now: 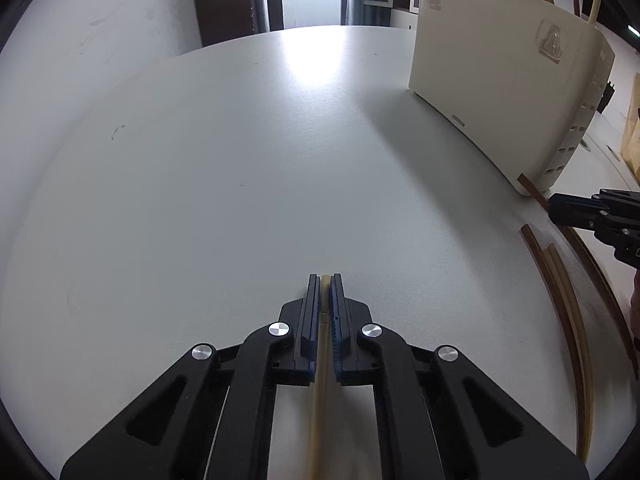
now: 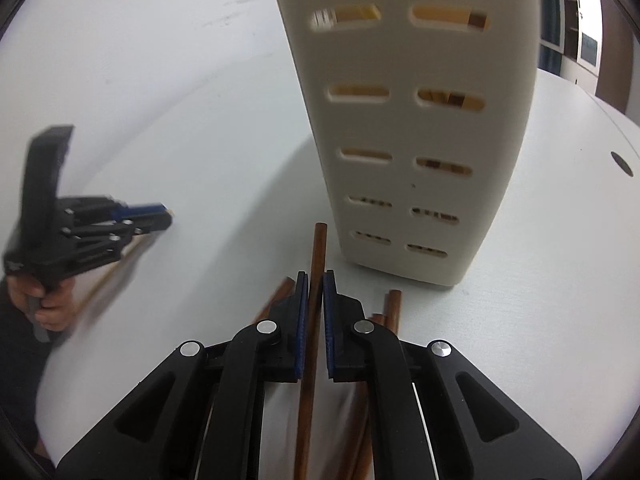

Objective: Organize utensils
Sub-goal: 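Grasp a light chopstick with the left tool while the right tool grasps a brown one, then lift both held chopsticks upright and move them toward the utensil holder, then lower both chopsticks into the holder and open both tools to release, then grasp a brown chopstick with the right tool while the left tool grasps a light one, then lift both chopsticks upright and carry them above the cream holder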

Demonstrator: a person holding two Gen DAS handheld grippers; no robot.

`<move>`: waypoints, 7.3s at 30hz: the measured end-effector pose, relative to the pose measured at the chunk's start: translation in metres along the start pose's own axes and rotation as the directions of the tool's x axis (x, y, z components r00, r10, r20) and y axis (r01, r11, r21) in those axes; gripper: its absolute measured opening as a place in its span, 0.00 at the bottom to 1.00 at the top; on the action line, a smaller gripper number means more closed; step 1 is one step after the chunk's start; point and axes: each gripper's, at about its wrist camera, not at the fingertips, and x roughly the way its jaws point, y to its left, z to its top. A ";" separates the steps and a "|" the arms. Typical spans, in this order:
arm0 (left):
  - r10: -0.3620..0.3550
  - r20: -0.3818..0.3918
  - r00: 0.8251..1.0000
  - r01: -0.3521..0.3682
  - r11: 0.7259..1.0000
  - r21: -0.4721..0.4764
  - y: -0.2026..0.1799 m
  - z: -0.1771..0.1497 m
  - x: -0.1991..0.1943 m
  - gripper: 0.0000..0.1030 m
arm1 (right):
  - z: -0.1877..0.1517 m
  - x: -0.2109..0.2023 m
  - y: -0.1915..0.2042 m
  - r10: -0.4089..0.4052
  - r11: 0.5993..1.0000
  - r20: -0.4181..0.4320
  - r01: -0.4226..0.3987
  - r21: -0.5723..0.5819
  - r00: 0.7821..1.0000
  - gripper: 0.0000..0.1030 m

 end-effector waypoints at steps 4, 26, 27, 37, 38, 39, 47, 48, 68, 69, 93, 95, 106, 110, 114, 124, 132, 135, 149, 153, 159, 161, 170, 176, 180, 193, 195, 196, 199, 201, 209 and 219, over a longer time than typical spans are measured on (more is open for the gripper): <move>-0.016 -0.006 1.000 0.016 1.000 -0.013 0.005 0.002 0.000 0.04 | 0.002 -0.030 0.002 0.078 0.996 0.099 -0.081 0.026 0.992 0.07; -0.091 0.451 0.888 0.184 0.969 -0.167 -0.047 0.019 -0.193 0.04 | 0.006 -0.179 0.014 0.235 0.967 0.580 -0.250 -0.055 0.780 0.07; -0.084 0.459 0.884 0.182 0.968 -0.172 -0.051 0.023 -0.197 0.04 | 0.006 -0.184 0.014 0.232 0.967 0.587 -0.246 -0.057 0.776 0.07; -0.146 0.493 0.858 0.235 0.964 -0.124 -0.088 0.071 -0.214 0.04 | 0.038 -0.204 0.019 0.182 0.983 0.636 -0.164 -0.088 0.750 0.07; -0.150 0.494 0.856 0.232 0.967 -0.109 -0.093 0.079 -0.213 0.04 | 0.044 -0.206 0.017 0.176 0.984 0.641 -0.155 -0.090 0.747 0.07; -0.146 0.501 0.853 0.227 0.968 -0.103 -0.097 0.085 -0.213 0.04 | 0.047 -0.209 0.017 0.173 0.985 0.645 -0.149 -0.092 0.744 0.07; -0.178 0.565 0.806 0.275 0.957 -0.092 -0.116 0.139 -0.218 0.04 | 0.086 -0.218 0.003 0.105 0.994 0.703 -0.078 -0.070 0.703 0.07; -0.169 0.573 0.802 0.269 0.959 -0.094 -0.119 0.146 -0.217 0.04 | 0.090 -0.217 0.000 0.100 0.995 0.707 -0.074 -0.067 0.700 0.07; -0.276 0.763 0.584 0.396 0.918 0.029 -0.152 0.222 -0.158 0.04 | 0.125 -0.198 -0.054 0.052 0.998 0.787 -0.059 -0.020 0.615 0.07; -0.282 0.760 0.585 0.401 0.916 0.031 -0.152 0.222 -0.153 0.04 | 0.126 -0.197 -0.056 0.050 0.998 0.789 -0.059 -0.018 0.613 0.07; -0.097 0.750 0.654 0.250 0.964 -0.093 -0.165 0.224 -0.127 0.04 | 0.087 -0.170 -0.044 0.064 0.995 0.743 0.019 -0.103 0.667 0.07; -0.091 0.726 0.681 0.211 0.974 -0.076 -0.170 0.225 -0.128 0.04 | 0.081 -0.170 -0.043 0.061 0.994 0.733 0.024 -0.104 0.678 0.07; -0.033 0.648 0.761 0.078 0.996 -0.041 -0.174 0.209 -0.130 0.05 | 0.069 -0.166 -0.030 0.013 0.991 0.659 0.078 -0.108 0.752 0.07; -0.047 0.615 0.787 0.096 0.994 -0.047 -0.166 0.200 -0.129 0.05 | 0.063 -0.161 -0.026 -0.010 0.990 0.635 0.099 -0.104 0.772 0.07; -0.045 0.602 0.797 0.088 0.995 -0.043 -0.161 0.192 -0.132 0.05 | 0.057 -0.156 -0.027 -0.039 0.989 0.605 0.116 -0.089 0.796 0.07; -0.054 0.567 0.822 0.104 0.993 -0.056 -0.152 0.185 -0.145 0.11 | 0.063 -0.160 -0.017 -0.092 0.984 0.546 0.162 -0.080 0.833 0.08; -0.061 0.574 0.817 0.142 0.985 -0.097 -0.127 0.164 -0.184 0.73 | 0.056 -0.177 -0.015 -0.098 0.988 0.574 0.149 -0.042 0.813 0.49; -0.037 0.561 0.827 0.116 0.987 -0.107 -0.116 0.146 -0.196 0.87 | 0.049 -0.189 -0.015 -0.100 0.989 0.595 0.144 -0.027 0.798 0.63; -0.101 0.229 0.968 0.130 0.985 -0.114 -0.091 0.026 -0.089 0.94 | 0.013 -0.147 -0.020 -0.080 0.996 0.398 0.093 -0.015 0.914 0.69; -0.119 0.143 0.982 0.134 0.986 -0.098 -0.096 0.011 -0.045 0.93 | -0.014 -0.111 -0.018 -0.114 0.990 0.257 0.132 -0.056 0.960 0.56; -0.150 0.071 0.986 0.158 0.979 -0.131 -0.089 0.009 -0.006 0.85 | -0.028 -0.058 -0.027 -0.120 0.991 0.066 0.123 -0.052 0.991 0.14; -0.147 0.060 0.987 0.153 0.983 -0.105 -0.092 0.013 -0.001 0.81 | -0.029 -0.044 -0.030 -0.129 0.991 0.022 0.130 -0.045 0.991 0.09; -0.097 0.053 0.994 0.100 0.993 -0.061 -0.100 0.027 0.009 0.81 | -0.027 -0.019 -0.031 -0.112 0.992 -0.059 0.108 -0.063 0.992 0.09; -0.096 0.028 0.995 0.097 0.994 -0.053 -0.104 0.021 0.019 0.81 | -0.037 -0.011 -0.028 -0.099 0.994 -0.082 0.094 -0.065 0.992 0.09; -0.075 0.032 0.997 0.076 0.997 -0.033 -0.109 0.021 0.020 0.84 | -0.043 -0.008 -0.026 -0.119 0.990 -0.085 0.113 -0.079 0.989 0.10; -0.050 0.042 0.998 0.049 0.999 0.019 -0.120 0.020 0.019 0.47 | -0.042 -0.012 -0.028 -0.097 0.995 -0.081 0.097 -0.010 0.992 0.07; -0.065 0.048 0.997 0.064 0.998 0.021 -0.120 0.020 0.018 0.30 | -0.042 -0.012 -0.026 -0.098 0.995 -0.080 0.097 -0.008 0.992 0.07; -0.083 0.051 0.995 0.083 0.997 0.012 -0.119 0.019 0.017 0.17 | -0.043 -0.012 -0.026 -0.098 0.995 -0.080 0.098 -0.003 0.992 0.07; -0.121 0.052 0.991 0.122 0.992 -0.018 -0.114 0.018 0.017 0.08 | -0.043 -0.016 -0.027 -0.088 0.996 -0.055 0.089 0.019 0.995 0.07; -0.120 0.051 0.991 0.122 0.992 -0.022 -0.114 0.018 0.017 0.07 | -0.042 -0.019 -0.026 -0.078 0.997 -0.037 0.079 0.025 0.996 0.07; -0.171 0.063 0.983 0.176 0.981 -0.078 -0.103 0.020 0.010 0.06 | -0.036 -0.045 -0.030 0.019 0.997 0.059 -0.023 0.070 0.998 0.07; -0.284 0.236 0.929 0.315 0.943 -0.107 -0.094 0.029 -0.062 0.06 | -0.037 -0.113 -0.026 0.249 0.958 0.339 -0.281 0.048 0.907 0.07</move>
